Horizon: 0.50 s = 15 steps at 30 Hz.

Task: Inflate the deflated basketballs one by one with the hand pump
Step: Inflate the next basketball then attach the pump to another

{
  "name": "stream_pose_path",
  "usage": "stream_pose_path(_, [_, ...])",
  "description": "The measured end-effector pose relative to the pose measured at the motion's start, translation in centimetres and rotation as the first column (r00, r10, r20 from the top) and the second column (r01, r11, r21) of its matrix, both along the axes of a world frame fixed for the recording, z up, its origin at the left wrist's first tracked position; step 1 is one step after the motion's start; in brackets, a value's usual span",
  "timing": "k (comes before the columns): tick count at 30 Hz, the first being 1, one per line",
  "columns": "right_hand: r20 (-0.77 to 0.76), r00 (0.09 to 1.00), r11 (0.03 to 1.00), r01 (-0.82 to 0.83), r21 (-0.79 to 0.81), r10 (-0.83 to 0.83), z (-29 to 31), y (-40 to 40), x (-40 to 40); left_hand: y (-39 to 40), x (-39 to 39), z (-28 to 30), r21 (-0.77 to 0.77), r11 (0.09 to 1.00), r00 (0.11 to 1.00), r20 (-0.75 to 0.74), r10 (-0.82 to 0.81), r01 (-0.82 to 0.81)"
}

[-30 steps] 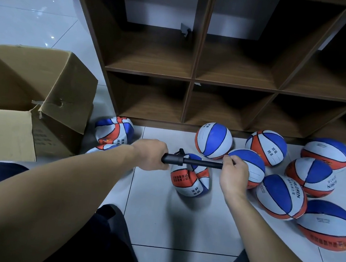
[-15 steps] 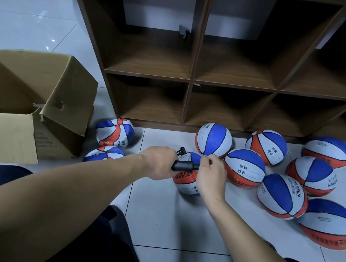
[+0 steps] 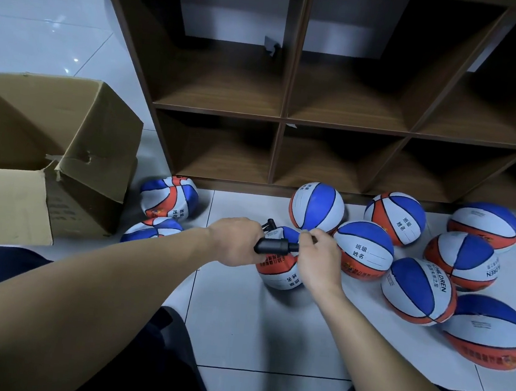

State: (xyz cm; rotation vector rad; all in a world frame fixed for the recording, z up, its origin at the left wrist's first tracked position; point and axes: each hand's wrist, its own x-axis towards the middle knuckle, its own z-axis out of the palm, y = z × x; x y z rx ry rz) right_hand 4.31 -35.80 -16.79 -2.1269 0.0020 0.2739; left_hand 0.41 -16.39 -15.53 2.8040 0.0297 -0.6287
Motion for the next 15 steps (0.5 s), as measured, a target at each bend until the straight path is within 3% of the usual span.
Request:
stream_pose_path(4, [-0.042, 0.991, 0.991, 0.129, 0.019, -0.128, 0.0, -3.3, 2.4, 2.4, -0.1, 0.0, 0.058, 0.998, 1.000, -0.011, 0.019, -0.018])
stream_pose_path(10, [-0.109, 0.977, 0.981, 0.190, 0.037, -0.185, -0.7, -4.0, 2.9, 2.1, -0.3, 0.0, 0.107, 0.994, 1.000, -0.004, -0.007, 0.008])
stream_pose_path(15, [-0.041, 0.992, 0.993, 0.120, -0.015, -0.121, -0.3, -1.9, 1.6, 1.5, -0.3, 0.2, 0.097, 0.995, 1.000, 0.017, 0.016, -0.017])
